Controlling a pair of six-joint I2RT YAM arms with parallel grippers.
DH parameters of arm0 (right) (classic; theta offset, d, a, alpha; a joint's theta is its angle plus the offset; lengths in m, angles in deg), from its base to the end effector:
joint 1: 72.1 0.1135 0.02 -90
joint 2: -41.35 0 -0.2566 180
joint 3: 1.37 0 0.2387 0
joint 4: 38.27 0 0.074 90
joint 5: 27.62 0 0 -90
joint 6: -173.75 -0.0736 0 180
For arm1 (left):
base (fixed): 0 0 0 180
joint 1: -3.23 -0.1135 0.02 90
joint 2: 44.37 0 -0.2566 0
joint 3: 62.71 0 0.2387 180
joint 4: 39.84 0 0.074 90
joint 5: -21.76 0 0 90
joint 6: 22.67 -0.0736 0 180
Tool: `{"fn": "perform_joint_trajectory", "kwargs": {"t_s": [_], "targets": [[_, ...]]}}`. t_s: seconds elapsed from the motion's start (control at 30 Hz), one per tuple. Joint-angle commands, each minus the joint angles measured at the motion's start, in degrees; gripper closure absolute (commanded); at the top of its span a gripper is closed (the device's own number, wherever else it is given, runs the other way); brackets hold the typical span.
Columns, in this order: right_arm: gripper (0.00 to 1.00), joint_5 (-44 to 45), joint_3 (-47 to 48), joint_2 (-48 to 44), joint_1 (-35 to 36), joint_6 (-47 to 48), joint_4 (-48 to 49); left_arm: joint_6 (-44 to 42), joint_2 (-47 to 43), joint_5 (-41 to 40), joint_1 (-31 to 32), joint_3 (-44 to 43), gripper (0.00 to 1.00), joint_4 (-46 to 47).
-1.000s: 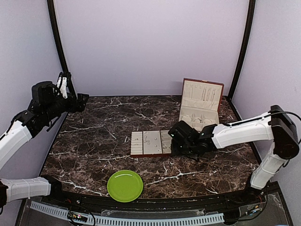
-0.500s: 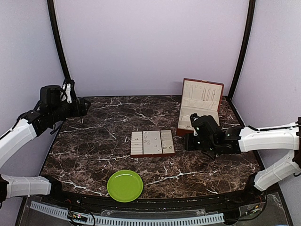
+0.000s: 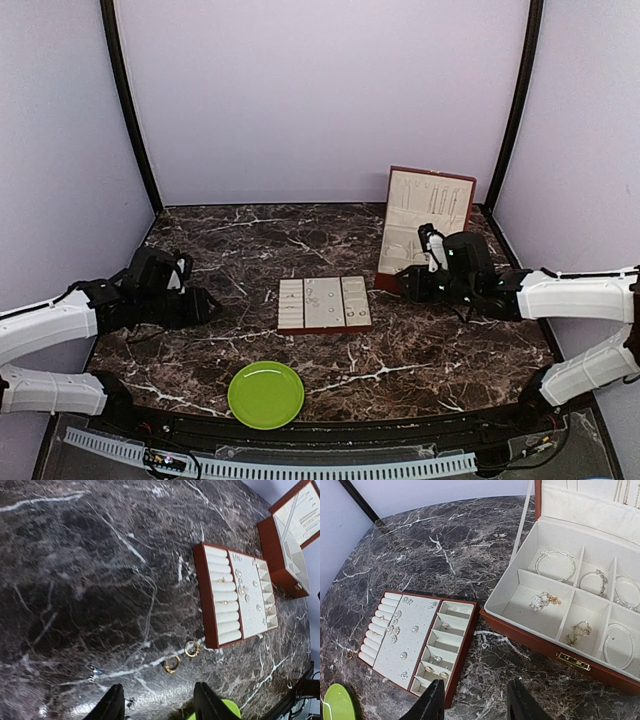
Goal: Organize the mixed jewelry
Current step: Pick up the ring from the center of the board.
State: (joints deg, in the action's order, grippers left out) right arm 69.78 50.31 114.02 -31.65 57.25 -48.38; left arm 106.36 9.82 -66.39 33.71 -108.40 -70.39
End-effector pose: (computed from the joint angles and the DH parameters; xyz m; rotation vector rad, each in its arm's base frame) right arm 0.2286 0.1824 0.1970 -0.1839 2.1517 0.5557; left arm 0.1889 -0.1139 0.1933 -0.1567 2.3386 -0.6677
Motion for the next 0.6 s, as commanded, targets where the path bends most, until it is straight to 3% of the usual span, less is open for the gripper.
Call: {"fn": "perform_joint_trajectory", "kwargs": {"t_s": [0.0,0.3,0.57], "targets": [[0.57,-3.9,-4.8,-1.3,-0.9,6.0,11.3,7.3,3.5,-1.2,5.2,-0.2,0.5,-0.4],[0.57,-3.6,-6.9,-4.9,-2.3,7.4,10.9,13.8,11.3,-3.7,10.4,-0.1,0.59,4.8],[0.57,-4.4,-9.7,-5.1,-2.4,5.9,13.9,14.7,23.5,-5.1,13.4,-6.4,0.65,5.3]]}}
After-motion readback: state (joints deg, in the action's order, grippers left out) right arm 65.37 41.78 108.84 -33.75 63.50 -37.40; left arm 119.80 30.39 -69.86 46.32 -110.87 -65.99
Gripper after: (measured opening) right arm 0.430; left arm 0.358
